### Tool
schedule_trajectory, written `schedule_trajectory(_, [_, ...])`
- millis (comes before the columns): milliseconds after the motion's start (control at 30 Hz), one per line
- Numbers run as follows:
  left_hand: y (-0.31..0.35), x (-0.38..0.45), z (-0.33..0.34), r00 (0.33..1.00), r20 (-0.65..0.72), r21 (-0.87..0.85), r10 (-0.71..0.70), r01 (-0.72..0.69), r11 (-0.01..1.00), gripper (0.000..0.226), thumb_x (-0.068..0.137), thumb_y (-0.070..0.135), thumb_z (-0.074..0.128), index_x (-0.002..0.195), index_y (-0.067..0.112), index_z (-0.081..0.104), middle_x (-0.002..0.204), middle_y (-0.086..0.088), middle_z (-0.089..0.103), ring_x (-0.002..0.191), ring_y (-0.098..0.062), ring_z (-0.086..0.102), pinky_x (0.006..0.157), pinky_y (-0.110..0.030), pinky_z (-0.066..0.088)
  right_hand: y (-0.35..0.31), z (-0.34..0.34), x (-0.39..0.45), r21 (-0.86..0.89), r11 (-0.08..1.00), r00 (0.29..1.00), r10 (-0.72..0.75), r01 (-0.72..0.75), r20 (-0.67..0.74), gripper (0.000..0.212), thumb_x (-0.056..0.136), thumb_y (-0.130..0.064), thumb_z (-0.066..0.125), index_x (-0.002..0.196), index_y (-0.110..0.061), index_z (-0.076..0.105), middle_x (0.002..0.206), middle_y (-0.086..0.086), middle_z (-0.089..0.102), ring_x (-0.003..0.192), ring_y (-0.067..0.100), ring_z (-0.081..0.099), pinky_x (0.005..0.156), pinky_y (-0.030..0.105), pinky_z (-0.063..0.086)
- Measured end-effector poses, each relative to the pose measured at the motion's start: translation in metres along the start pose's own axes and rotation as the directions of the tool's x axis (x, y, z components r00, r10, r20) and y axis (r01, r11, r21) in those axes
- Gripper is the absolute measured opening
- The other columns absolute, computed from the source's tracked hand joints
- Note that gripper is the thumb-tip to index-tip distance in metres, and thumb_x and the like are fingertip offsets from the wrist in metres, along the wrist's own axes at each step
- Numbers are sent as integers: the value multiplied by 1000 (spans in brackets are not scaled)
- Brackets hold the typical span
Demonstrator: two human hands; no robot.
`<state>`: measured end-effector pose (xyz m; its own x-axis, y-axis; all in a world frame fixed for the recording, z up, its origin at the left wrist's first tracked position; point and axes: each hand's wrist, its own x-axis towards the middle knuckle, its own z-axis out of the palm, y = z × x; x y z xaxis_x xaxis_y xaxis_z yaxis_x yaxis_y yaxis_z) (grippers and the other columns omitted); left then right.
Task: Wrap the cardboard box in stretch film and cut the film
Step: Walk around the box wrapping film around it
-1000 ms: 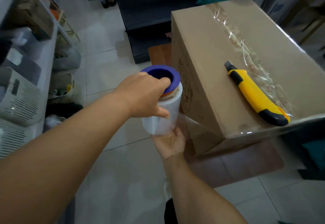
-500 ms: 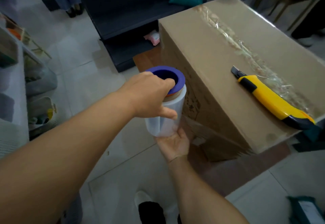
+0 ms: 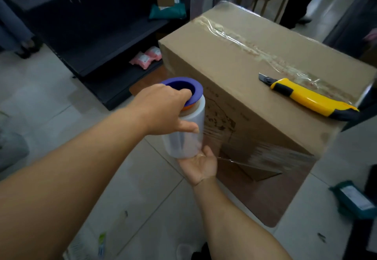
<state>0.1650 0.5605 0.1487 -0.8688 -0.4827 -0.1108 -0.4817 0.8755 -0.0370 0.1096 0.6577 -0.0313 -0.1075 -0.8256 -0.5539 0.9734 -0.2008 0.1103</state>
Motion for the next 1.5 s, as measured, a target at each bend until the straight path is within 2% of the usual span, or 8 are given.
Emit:
schedule_trajectory(233, [-25, 10, -5, 1000, -4, 15, 30, -30, 999, 56, 70, 73, 54, 70, 21, 32, 61, 5, 42, 53, -8, 34, 51, -29, 28, 14, 12, 16, 37, 999, 1000, -6, 5, 15, 62, 100, -42, 18, 119, 1, 58, 120, 27, 61, 117, 41, 51, 111, 52, 27])
schedule_trajectory(433, [-52, 30, -16, 999, 8, 24, 42, -42, 999, 57, 69, 72, 55, 76, 18, 39, 63, 6, 43, 60, -18, 45, 62, -32, 42, 18, 29, 39, 51, 999, 1000, -6, 6, 1, 62, 100, -42, 18, 132, 0, 50, 132, 27, 53, 127, 41, 45, 112, 51, 26])
schedule_trajectory(633, [-76, 49, -25, 995, 14, 52, 100, -101, 994, 58, 65, 74, 55, 75, 19, 38, 61, 6, 42, 55, -12, 41, 57, -29, 34, 23, 45, 61, 44, 999, 1000, -20, 21, -13, 58, 99, -39, 21, 126, 1, 55, 130, 27, 55, 128, 40, 45, 113, 50, 25])
schedule_trajectory(767, [-89, 57, -24, 989, 69, 84, 131, -137, 987, 67, 58, 81, 43, 83, 18, 44, 65, 5, 46, 61, -16, 50, 64, -32, 48, 25, 51, 73, 50, 998, 1000, -27, 26, 6, 56, 98, -35, 25, 111, 3, 64, 121, 27, 60, 123, 40, 48, 111, 50, 28])
schedule_trajectory(900, [-96, 63, -19, 979, 111, 132, 174, -188, 973, 60, 61, 79, 52, 73, 23, 34, 62, 8, 41, 56, -8, 39, 57, -28, 39, 29, 54, 81, 15, 999, 997, -43, 42, 64, 48, 87, -28, 39, 98, 4, 73, 116, 26, 63, 115, 39, 53, 114, 48, 25])
schedule_trajectory(1067, [-106, 67, -11, 960, 202, 104, 193, -217, 971, 58, 64, 72, 61, 86, 21, 43, 68, 6, 51, 63, -13, 51, 68, -35, 52, 36, 59, 87, -11, 995, 993, -102, 103, 66, 49, 75, -27, 44, 101, 3, 73, 117, 26, 63, 109, 38, 58, 112, 49, 27])
schedule_trajectory(1300, [-113, 77, -3, 930, 243, 57, 276, -298, 953, 41, 74, 49, 69, 89, 23, 42, 71, 7, 51, 64, -13, 52, 69, -36, 54, 43, 56, 96, 53, 984, 985, -165, 168, -44, 62, 95, -37, 28, 95, 5, 74, 107, 26, 67, 95, 36, 66, 113, 46, 28])
schedule_trajectory(1500, [-117, 79, 0, 929, 179, 49, 323, -337, 940, 40, 76, 49, 66, 78, 23, 36, 67, 5, 49, 62, -16, 52, 59, -34, 47, 51, 60, 103, 181, 952, 968, -235, 248, -90, 64, 98, -37, 24, 92, 6, 72, 100, 27, 69, 91, 37, 68, 100, 45, 36])
